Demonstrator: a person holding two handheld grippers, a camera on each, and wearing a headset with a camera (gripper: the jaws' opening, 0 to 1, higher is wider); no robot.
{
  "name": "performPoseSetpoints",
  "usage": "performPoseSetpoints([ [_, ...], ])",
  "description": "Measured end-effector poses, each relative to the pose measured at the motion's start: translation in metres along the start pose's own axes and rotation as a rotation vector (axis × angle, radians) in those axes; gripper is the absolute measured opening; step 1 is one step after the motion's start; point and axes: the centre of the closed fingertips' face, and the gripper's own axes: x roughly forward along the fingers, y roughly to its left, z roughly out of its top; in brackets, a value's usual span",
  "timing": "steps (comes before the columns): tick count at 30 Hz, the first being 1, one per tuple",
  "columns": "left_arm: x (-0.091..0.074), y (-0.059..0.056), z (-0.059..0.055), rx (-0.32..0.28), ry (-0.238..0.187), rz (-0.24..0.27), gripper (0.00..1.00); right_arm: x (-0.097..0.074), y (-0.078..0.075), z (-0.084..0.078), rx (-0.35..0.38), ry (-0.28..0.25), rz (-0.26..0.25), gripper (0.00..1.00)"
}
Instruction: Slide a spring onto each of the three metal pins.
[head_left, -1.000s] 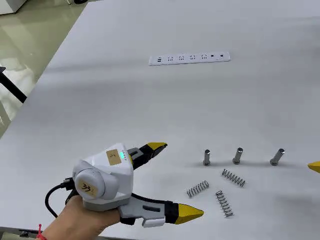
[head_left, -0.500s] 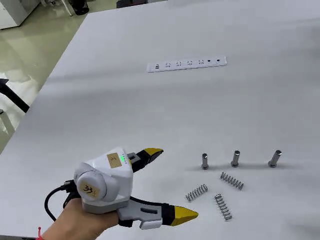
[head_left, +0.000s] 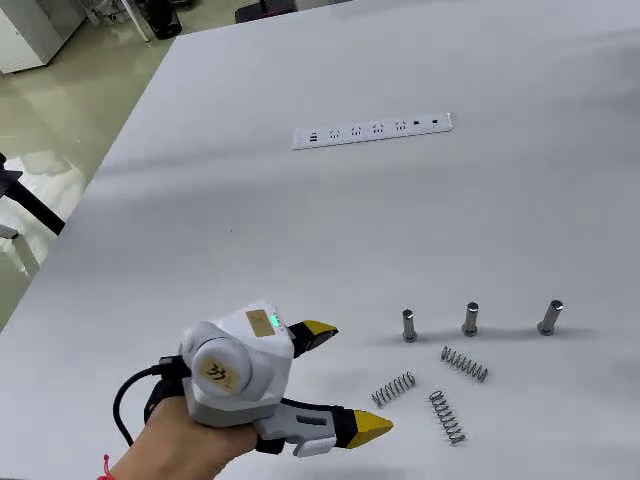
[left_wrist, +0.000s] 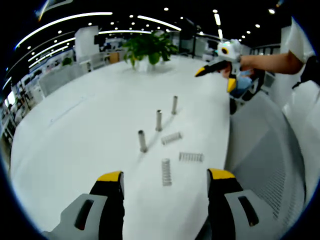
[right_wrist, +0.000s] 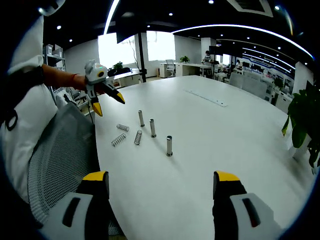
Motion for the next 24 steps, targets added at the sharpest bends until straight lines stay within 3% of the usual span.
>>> performPoseSetpoints([
  [5, 0.012, 0.0, -0.011, 0.031, 0.102, 0.004, 0.54, 0.001, -0.001, -0.005, 0.004, -0.012, 0.009, 0.88],
  [7, 0.017, -0.003, -0.011, 0.037, 0.113, -0.007, 0.51, 0.001, -0.002, -0.008, 0.004, -0.011, 0.011, 0.88],
  [11, 0.029, -0.002, -0.02, 0.049, 0.2, -0.009, 0.43, 0.001, -0.003, -0.013, 0.008, -0.017, 0.012, 0.88],
  [14, 0.038, -0.004, -0.021, 0.044, 0.218, -0.022, 0.4, 0.001, -0.007, -0.02, 0.013, -0.019, 0.013, 0.88],
  [18, 0.044, -0.002, -0.031, 0.054, 0.287, -0.027, 0.31, 0.0, -0.009, -0.026, 0.02, -0.017, 0.013, 0.87],
  [24, 0.051, -0.001, -0.037, 0.046, 0.327, -0.032, 0.24, -0.001, -0.01, -0.027, 0.025, -0.021, 0.009, 0.87],
])
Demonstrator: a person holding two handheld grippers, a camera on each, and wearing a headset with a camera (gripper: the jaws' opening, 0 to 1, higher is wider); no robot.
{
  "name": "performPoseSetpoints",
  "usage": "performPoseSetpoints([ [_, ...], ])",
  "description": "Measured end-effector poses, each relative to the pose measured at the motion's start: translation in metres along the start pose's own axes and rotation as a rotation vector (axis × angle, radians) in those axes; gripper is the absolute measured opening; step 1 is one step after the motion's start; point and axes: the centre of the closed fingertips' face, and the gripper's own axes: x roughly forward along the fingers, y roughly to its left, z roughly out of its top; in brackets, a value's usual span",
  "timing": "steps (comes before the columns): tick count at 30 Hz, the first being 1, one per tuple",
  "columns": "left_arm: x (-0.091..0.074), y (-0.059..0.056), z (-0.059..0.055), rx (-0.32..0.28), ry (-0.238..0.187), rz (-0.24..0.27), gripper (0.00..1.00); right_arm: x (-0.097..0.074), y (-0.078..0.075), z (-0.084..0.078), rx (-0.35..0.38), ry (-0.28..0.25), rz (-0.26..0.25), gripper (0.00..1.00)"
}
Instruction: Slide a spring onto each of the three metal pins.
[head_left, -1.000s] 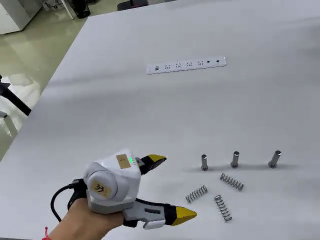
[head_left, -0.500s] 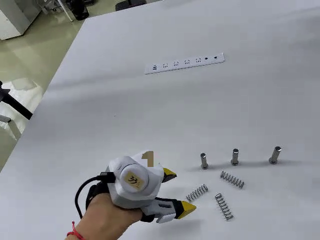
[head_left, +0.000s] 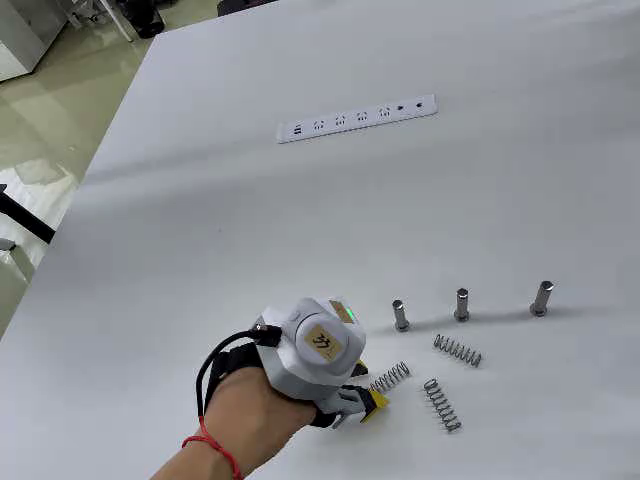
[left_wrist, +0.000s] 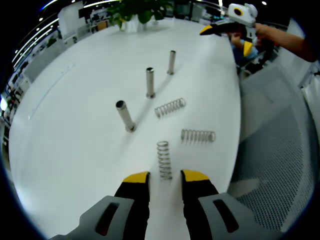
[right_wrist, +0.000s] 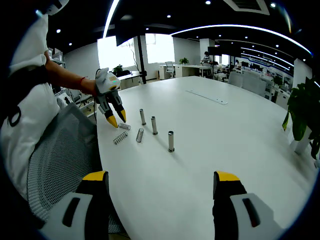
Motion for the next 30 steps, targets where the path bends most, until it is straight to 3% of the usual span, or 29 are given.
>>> performPoseSetpoints([
  [4, 0.0032, -0.001, -0.0058, 0.015, 0.038, 0.0, 0.21, -0.0008, -0.0004, -0.0041, 0.004, 0.003, 0.002, 0.87],
  [5, 0.0036, 0.0002, -0.0027, 0.028, 0.023, 0.003, 0.19, -0.001, -0.0004, -0.0048, 0.004, 0.005, 0.001, 0.87],
  [17, 0.004, 0.0027, -0.0057, 0.046, 0.063, 0.02, 0.12, -0.0004, -0.0014, -0.0095, 0.006, 0.006, -0.005, 0.87],
  [30, 0.0039, -0.0014, -0.0059, 0.05, 0.048, 0.011, 0.11, -0.0006, 0.0063, -0.0083, 0.012, 0.011, -0.007, 0.86],
])
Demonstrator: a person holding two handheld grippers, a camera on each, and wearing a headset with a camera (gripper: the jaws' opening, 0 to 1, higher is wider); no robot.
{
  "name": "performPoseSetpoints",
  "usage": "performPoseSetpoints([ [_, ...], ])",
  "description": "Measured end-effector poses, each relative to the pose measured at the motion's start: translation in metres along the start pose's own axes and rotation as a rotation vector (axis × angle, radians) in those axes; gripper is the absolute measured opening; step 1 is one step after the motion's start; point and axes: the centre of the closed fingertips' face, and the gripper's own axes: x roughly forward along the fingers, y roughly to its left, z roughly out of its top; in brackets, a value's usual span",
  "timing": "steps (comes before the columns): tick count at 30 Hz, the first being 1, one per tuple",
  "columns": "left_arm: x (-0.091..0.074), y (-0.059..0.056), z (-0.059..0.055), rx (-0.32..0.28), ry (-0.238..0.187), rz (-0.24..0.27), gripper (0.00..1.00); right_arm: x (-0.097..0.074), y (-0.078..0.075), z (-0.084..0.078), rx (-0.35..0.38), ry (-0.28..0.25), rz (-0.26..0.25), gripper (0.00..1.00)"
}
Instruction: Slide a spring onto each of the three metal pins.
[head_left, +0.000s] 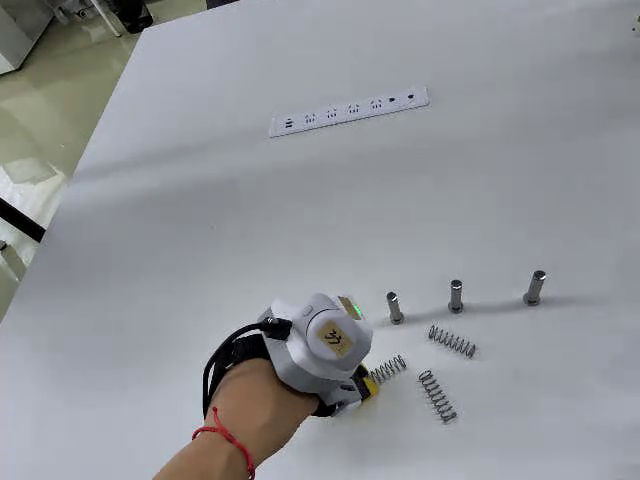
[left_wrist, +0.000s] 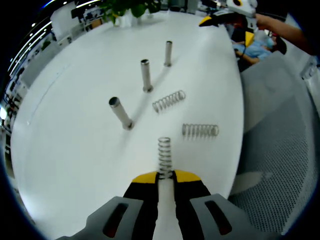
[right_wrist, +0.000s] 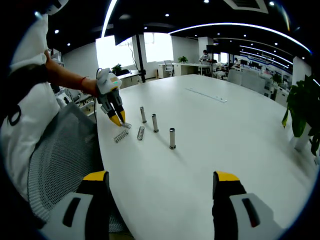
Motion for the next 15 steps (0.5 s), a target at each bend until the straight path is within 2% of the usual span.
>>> performPoseSetpoints([
  [3, 0.0, -0.001, -0.001, -0.001, -0.004, -0.002, 0.11, 0.0, 0.0, 0.001, 0.001, 0.0, -0.001, 0.86],
  [9, -0.008, -0.004, -0.003, -0.034, -0.039, -0.005, 0.11, -0.001, 0.003, 0.006, -0.008, -0.007, -0.001, 0.86],
  [13, -0.016, -0.005, 0.002, -0.05, -0.078, -0.006, 0.11, 0.001, 0.006, 0.012, -0.014, -0.005, 0.003, 0.86],
  [15, -0.022, -0.005, 0.007, -0.076, -0.121, -0.007, 0.11, 0.002, 0.01, 0.02, -0.019, -0.009, 0.007, 0.86],
])
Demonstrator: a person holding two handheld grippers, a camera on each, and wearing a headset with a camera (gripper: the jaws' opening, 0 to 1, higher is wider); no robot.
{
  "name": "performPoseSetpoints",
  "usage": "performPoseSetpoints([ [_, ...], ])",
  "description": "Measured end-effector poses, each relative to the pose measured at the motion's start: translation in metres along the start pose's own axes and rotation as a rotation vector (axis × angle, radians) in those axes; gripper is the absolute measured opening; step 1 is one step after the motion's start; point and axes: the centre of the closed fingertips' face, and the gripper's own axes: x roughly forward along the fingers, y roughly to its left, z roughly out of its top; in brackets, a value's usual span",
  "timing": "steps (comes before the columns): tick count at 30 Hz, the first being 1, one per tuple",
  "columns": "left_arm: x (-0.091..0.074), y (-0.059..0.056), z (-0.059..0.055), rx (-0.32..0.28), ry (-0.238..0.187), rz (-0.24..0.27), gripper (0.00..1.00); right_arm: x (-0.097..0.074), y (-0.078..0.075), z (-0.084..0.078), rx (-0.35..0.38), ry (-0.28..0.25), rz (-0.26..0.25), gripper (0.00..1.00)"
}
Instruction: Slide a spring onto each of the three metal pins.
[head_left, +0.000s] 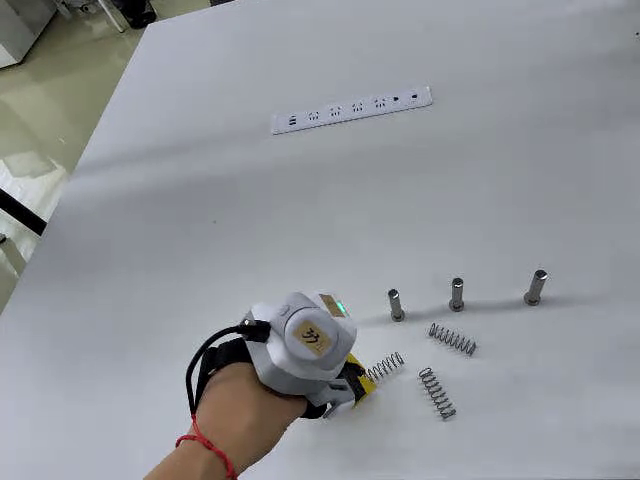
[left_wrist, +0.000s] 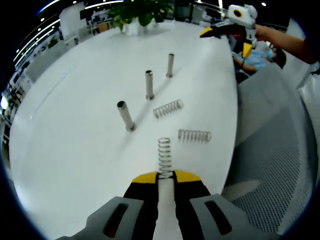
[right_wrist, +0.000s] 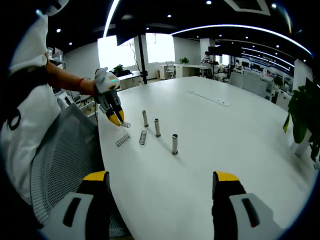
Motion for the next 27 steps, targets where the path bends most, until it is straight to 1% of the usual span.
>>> performPoseSetpoints([
  [1, -0.003, 0.0, 0.004, -0.007, -0.025, -0.002, 0.11, 0.001, 0.002, 0.005, -0.007, -0.003, 0.002, 0.86],
  [3, -0.008, -0.001, 0.007, -0.01, -0.045, 0.0, 0.11, 0.002, 0.005, 0.011, -0.012, -0.007, 0.005, 0.86],
  [5, -0.013, -0.003, 0.014, -0.008, -0.08, -0.002, 0.11, 0.004, 0.008, 0.019, -0.021, -0.012, 0.012, 0.86],
  [8, -0.02, -0.005, 0.024, -0.017, -0.143, -0.007, 0.11, 0.008, 0.013, 0.031, -0.036, -0.02, 0.024, 0.85],
  [9, -0.023, -0.006, 0.027, -0.016, -0.163, -0.007, 0.11, 0.01, 0.014, 0.035, -0.041, -0.02, 0.028, 0.85],
  [10, -0.025, -0.006, 0.028, -0.016, -0.17, -0.004, 0.11, 0.011, 0.015, 0.038, -0.044, -0.021, 0.031, 0.84],
  [11, -0.028, -0.007, 0.033, -0.002, -0.199, -0.004, 0.11, 0.013, 0.016, 0.042, -0.048, -0.027, 0.037, 0.84],
  [13, -0.031, -0.007, 0.036, -0.011, -0.216, -0.002, 0.11, 0.016, 0.017, 0.047, -0.054, -0.035, 0.043, 0.84],
  [14, -0.034, -0.008, 0.039, -0.004, -0.235, -0.001, 0.11, 0.018, 0.018, 0.051, -0.06, -0.037, 0.047, 0.84],
  [17, -0.039, -0.009, 0.045, 0.0, -0.264, 0.002, 0.11, 0.023, 0.023, 0.061, -0.076, -0.042, 0.064, 0.83],
  [20, -0.044, -0.013, 0.055, 0.01, -0.32, -0.011, 0.11, 0.027, 0.028, 0.073, -0.086, -0.052, 0.078, 0.81],
  [22, -0.047, -0.014, 0.059, 0.011, -0.337, -0.01, 0.11, 0.03, 0.032, 0.082, -0.094, -0.06, 0.088, 0.79],
  [23, -0.047, -0.015, 0.06, 0.014, -0.344, -0.01, 0.11, 0.032, 0.033, 0.086, -0.094, -0.063, 0.092, 0.79],
  [25, -0.05, -0.018, 0.066, 0.025, -0.381, -0.024, 0.11, 0.036, 0.037, 0.094, -0.08, -0.069, 0.105, 0.76],
  [26, -0.052, -0.02, 0.069, 0.021, -0.397, -0.031, 0.11, 0.038, 0.04, 0.099, -0.081, -0.08, 0.112, 0.75],
  [27, -0.053, -0.021, 0.071, 0.025, -0.403, -0.029, 0.11, 0.04, 0.043, 0.103, -0.082, -0.087, 0.118, 0.74],
])
